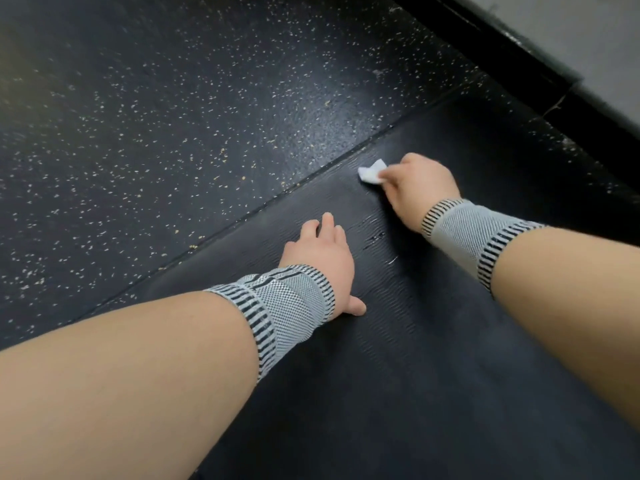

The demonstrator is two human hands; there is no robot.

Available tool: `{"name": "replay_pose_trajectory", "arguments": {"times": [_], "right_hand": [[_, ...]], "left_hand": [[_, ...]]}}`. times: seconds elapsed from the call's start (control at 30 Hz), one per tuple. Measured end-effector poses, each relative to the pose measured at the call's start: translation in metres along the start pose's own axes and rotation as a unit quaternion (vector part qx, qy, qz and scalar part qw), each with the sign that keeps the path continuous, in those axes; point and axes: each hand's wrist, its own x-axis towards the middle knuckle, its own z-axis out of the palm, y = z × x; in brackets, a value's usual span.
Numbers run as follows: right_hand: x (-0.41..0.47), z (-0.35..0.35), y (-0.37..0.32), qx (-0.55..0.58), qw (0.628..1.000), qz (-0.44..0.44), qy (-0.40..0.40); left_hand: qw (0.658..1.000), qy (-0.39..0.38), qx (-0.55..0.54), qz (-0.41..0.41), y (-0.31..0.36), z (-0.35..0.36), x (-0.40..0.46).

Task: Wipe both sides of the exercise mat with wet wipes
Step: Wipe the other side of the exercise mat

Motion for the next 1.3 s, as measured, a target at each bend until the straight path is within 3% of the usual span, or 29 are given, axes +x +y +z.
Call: {"name": "replay_pose_trajectory", "arguments": {"times": [0.07, 0.23, 0.43, 0.6, 0.67, 0.8, 0.87, 1.0, 1.07, 1.2, 1.27, 1.3], "right_hand": [[-0.021, 0.001, 0.008, 0.005, 0.999, -0.032, -0.021], [-0.063, -0.001, 0.057, -0.005, 0.979, 0.201, 0.037], [-0.136, 0.0, 0.038, -0.005, 0.997, 0.07, -0.041], [-0.156, 0.0, 0.047, -0.002, 0.97, 0.242, 0.006], [-0.171, 0.007, 0.021, 0.011, 0.98, 0.197, -0.012], [-0.2, 0.017, -0.026, 0.061, 0.995, -0.024, -0.074], [-0.191, 0.017, -0.014, 0.045, 0.997, 0.007, -0.068], [-0.171, 0.016, 0.0, 0.049, 0.972, 0.228, 0.011], [-0.173, 0.019, -0.021, 0.052, 0.982, 0.181, -0.005], [-0.185, 0.024, -0.04, 0.047, 0.995, -0.046, -0.078], [-0.17, 0.017, -0.024, 0.031, 0.997, -0.017, -0.064], [-0.163, 0.014, -0.014, 0.031, 0.998, 0.038, -0.046]], "left_hand": [[1.0, -0.009, 0.005, -0.005, 0.001, -0.003, -0.001], [0.999, -0.021, 0.024, -0.012, 0.005, -0.007, 0.001], [1.0, -0.004, -0.007, -0.014, 0.001, -0.005, -0.007], [0.998, 0.05, -0.022, 0.008, -0.012, 0.017, -0.036], [0.998, 0.058, -0.013, 0.005, -0.024, 0.029, -0.052], [1.0, 0.018, 0.004, -0.024, -0.048, 0.047, -0.073], [0.999, -0.018, 0.015, -0.024, -0.054, 0.05, -0.076], [0.999, -0.03, 0.031, -0.015, -0.056, 0.048, -0.073], [0.999, -0.034, 0.035, -0.017, -0.054, 0.047, -0.072], [0.998, -0.04, 0.036, -0.016, -0.054, 0.047, -0.071], [0.998, -0.041, 0.039, -0.016, -0.054, 0.046, -0.071], [0.998, -0.042, 0.041, -0.015, -0.054, 0.046, -0.071]]}}
